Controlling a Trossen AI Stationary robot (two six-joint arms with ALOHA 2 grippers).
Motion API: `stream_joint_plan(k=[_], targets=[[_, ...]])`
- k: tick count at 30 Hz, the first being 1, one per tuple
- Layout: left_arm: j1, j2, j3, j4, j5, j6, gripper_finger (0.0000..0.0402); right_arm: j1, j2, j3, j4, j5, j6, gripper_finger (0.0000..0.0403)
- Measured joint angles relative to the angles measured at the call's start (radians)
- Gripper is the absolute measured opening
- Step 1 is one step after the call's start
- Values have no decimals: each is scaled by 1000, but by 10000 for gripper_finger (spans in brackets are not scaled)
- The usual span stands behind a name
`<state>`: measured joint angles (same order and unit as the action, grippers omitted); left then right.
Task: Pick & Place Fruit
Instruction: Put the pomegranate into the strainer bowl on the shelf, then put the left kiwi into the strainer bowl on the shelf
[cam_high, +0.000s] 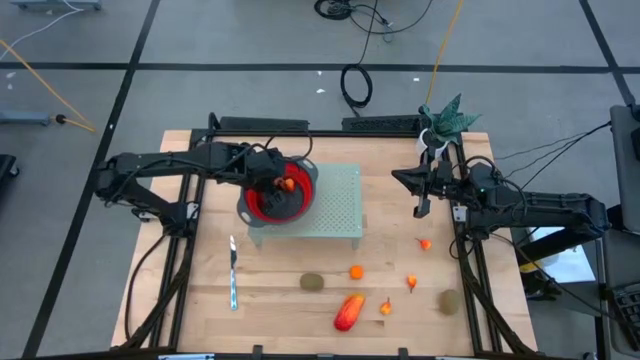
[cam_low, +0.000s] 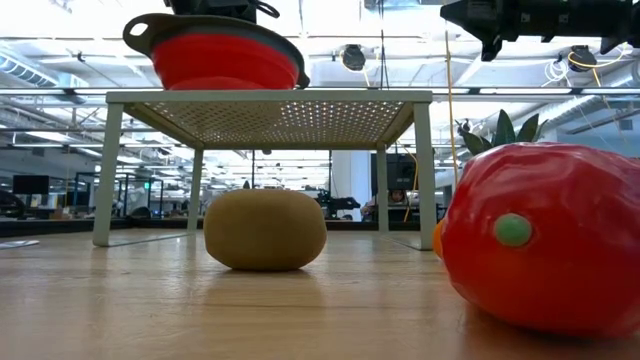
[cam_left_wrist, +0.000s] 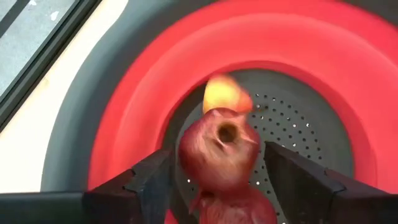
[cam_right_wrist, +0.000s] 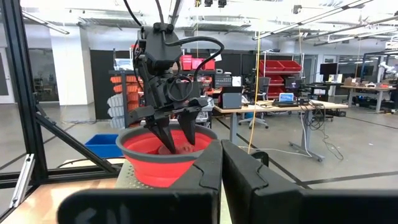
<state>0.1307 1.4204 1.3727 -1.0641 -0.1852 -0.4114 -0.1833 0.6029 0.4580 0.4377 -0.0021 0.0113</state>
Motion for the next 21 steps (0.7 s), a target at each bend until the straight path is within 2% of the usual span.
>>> stream_joint_plan(k=[5, 9, 16, 21], targets=[[0, 0, 8, -12, 2, 25, 272, 0, 0, 0, 1, 0, 0, 0], [0, 0, 86, -76, 2, 17, 272, 0, 0, 0, 14, 0, 0, 0], [-15, 0, 289, -192, -2, -73, 234, 0, 0, 1, 26, 0, 0, 0], [-77, 0, 343, -200, -1, -105, 193, 0, 0, 1, 26, 0, 11, 0]])
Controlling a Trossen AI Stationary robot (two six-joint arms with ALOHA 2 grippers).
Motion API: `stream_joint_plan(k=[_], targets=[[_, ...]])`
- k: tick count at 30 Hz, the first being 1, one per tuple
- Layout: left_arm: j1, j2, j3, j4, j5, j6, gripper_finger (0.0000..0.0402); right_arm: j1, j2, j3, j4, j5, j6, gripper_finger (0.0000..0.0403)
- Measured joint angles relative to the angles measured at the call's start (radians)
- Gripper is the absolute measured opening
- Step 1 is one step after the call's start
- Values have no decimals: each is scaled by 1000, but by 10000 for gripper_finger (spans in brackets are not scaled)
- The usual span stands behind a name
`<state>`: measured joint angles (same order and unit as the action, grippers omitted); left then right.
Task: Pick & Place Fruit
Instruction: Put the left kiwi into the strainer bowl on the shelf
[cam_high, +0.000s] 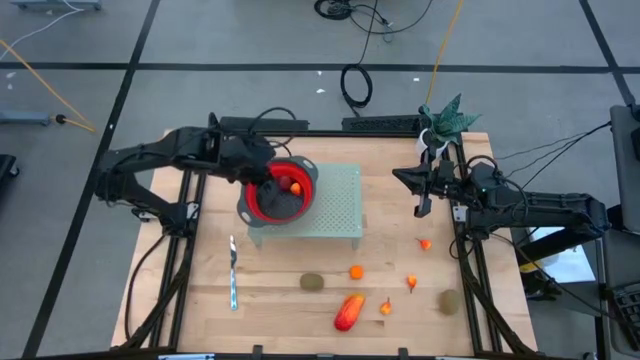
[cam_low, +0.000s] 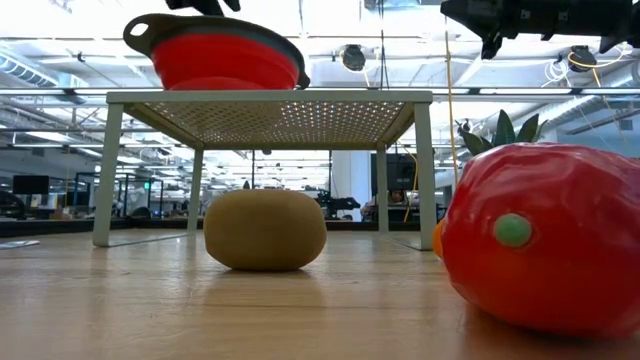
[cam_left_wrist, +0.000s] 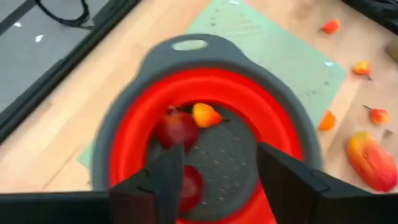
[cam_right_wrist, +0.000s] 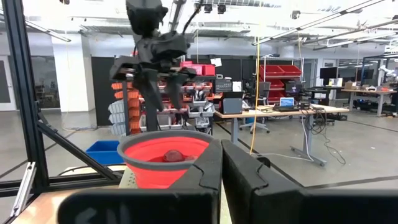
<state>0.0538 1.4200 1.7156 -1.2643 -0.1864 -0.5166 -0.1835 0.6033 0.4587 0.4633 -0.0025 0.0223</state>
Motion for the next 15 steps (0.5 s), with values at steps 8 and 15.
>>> stream_joint_plan(k=[8, 15], targets=[[-149, 0, 5, -37, -17, -139, 125, 0, 0, 0, 0, -3, 68, 0], [-303, 0, 5, -35, -130, -255, 72, 1, 0, 0, -3, -84, 69, 0]])
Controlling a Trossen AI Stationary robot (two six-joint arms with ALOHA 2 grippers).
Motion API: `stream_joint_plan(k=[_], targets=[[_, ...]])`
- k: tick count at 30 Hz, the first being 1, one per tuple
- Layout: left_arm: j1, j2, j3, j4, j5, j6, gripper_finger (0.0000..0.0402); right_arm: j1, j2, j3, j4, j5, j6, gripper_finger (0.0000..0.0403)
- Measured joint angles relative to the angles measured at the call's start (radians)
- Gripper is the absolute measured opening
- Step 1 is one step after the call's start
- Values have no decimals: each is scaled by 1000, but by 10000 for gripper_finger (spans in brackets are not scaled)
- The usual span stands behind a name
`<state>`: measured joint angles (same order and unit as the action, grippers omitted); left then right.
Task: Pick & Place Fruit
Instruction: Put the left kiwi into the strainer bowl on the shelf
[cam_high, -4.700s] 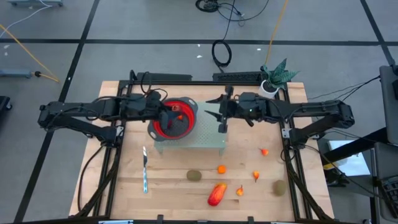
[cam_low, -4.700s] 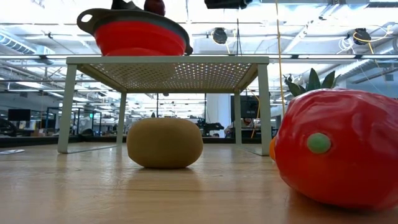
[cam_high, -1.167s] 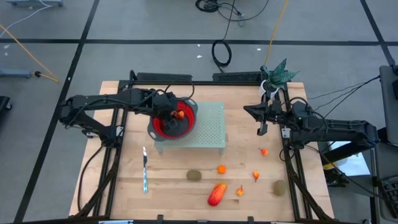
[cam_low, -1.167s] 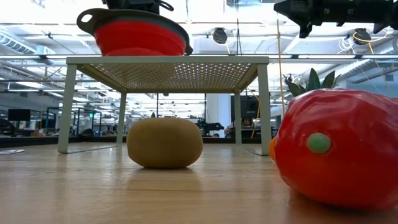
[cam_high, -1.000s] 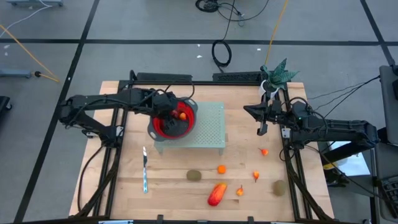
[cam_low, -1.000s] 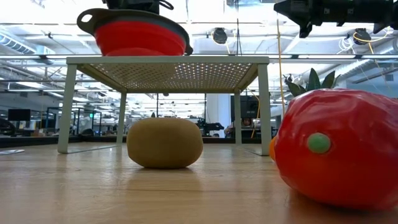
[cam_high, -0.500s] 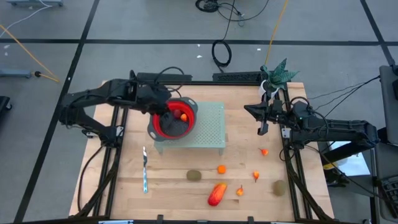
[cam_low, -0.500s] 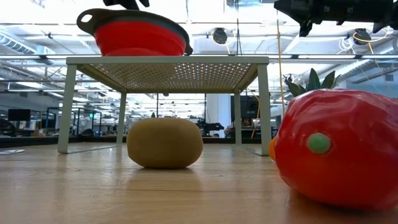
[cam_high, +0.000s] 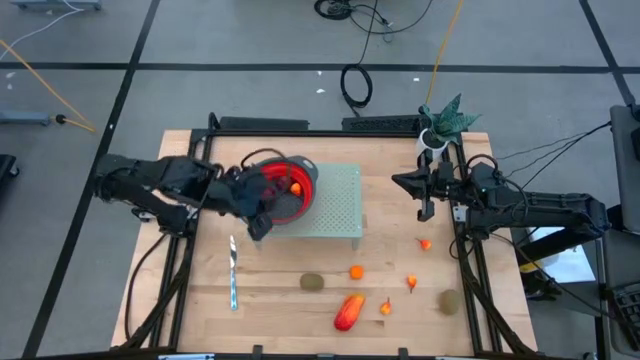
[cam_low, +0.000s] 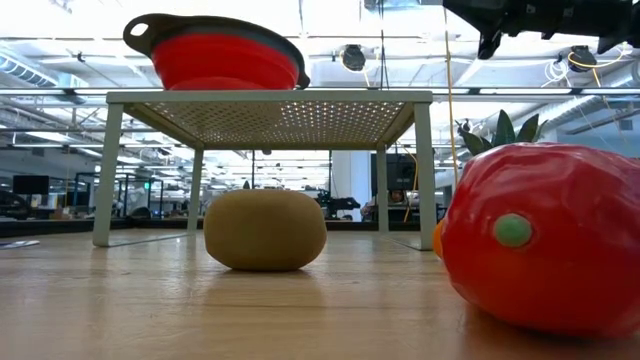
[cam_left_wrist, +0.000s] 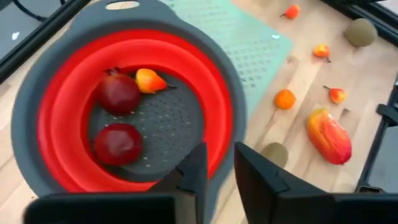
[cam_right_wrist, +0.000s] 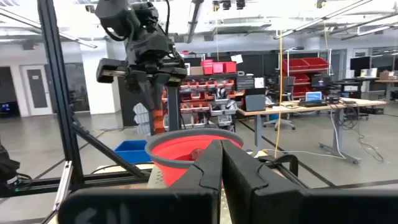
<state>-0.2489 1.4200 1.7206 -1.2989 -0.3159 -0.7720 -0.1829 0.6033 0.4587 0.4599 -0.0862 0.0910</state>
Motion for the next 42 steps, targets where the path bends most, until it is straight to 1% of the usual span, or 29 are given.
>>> stream_joint_plan(k=[5, 8, 12, 14, 18, 20, 23, 25, 28, 32, 36, 42], targets=[[-99, 0, 0, 40, -47, -24, 28, 0, 0, 0, 0, -20, 0, 0], [-164, 0, 0, 95, -80, 29, 5, 0, 0, 0, 0, -20, -1, 0], [-249, 17, 0, 177, -130, 140, 8, 0, 0, 0, 0, -20, -1, 0], [-283, 40, 0, 205, -137, 179, 3, 0, 0, 0, 0, -20, -1, 0], [-320, 99, 0, 211, -130, 199, 5, 0, 0, 0, -2, -20, -1, 0], [-331, 130, -2, 197, -95, 200, 4, 0, 0, 0, -7, -20, -1, 0], [-328, 167, -2, 200, 0, 211, 2, 0, 0, 0, -34, -20, -1, 0], [-327, 185, -2, 201, 43, 216, 4, 0, 0, 0, -52, -20, -1, 0], [-327, 209, -2, 203, 56, 213, 1, 0, 0, 0, -71, -20, -1, 0], [-321, 243, -2, 227, 113, 196, 4, 0, 0, 0, -93, -20, 11, 0], [-313, 283, -2, 298, 153, 194, 2, 0, 0, 0, -101, -20, 13, 0], [-286, 362, -2, 392, 152, 172, 1, 0, 0, 0, -100, -20, 13, 0]])
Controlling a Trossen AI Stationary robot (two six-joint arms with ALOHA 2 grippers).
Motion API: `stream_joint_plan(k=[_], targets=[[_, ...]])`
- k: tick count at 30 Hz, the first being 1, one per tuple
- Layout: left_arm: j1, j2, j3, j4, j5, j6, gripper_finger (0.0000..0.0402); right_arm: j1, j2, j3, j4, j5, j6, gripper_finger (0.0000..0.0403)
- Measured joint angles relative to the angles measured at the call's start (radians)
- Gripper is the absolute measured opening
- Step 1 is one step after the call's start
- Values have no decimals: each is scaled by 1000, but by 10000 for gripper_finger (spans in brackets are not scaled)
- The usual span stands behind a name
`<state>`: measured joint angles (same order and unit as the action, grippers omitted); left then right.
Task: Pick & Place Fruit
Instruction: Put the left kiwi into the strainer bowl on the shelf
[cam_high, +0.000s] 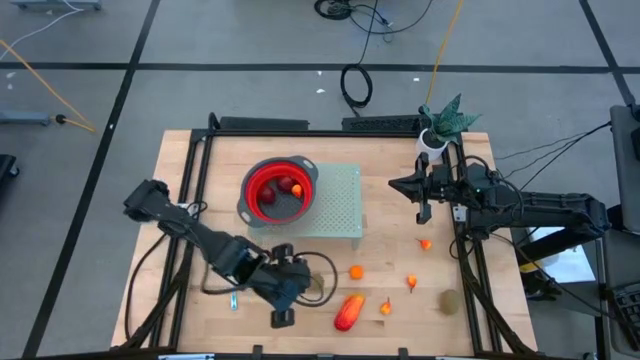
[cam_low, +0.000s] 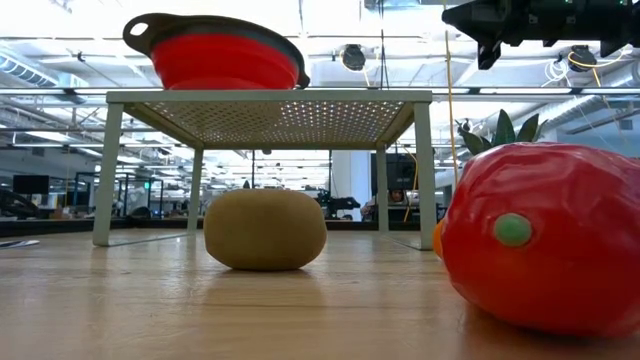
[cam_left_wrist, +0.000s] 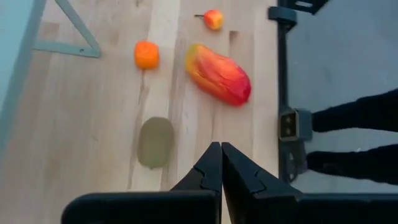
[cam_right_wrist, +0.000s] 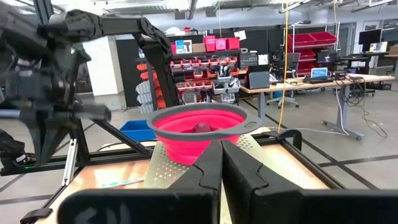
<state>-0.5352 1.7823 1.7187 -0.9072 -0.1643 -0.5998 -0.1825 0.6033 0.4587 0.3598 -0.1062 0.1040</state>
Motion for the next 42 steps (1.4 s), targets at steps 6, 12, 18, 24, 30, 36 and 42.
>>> stream_joint_plan(k=[6, 12, 18, 24, 30, 36, 42], targets=[[29, 95, 0, 43, 29, -127, 7, 0, 0, 0, 1, 0, 0, 0], [30, 172, 0, 45, 36, -265, 5, 0, 0, 0, 1, 0, 0, 0], [29, 229, 0, 45, 37, -324, 2, 0, 0, 0, 1, 0, 0, 0], [33, 255, 0, 44, 34, -322, 18, 0, 0, 0, -1, 0, 0, 0], [34, 257, 0, 38, -18, -296, 33, 0, 0, 0, -7, 0, 0, 0], [38, 257, 0, 37, -35, -296, 79, 0, 0, 0, -7, 0, 0, 0], [38, 257, 0, 36, -72, -323, 165, 0, 0, 0, -7, 0, 0, 0]])
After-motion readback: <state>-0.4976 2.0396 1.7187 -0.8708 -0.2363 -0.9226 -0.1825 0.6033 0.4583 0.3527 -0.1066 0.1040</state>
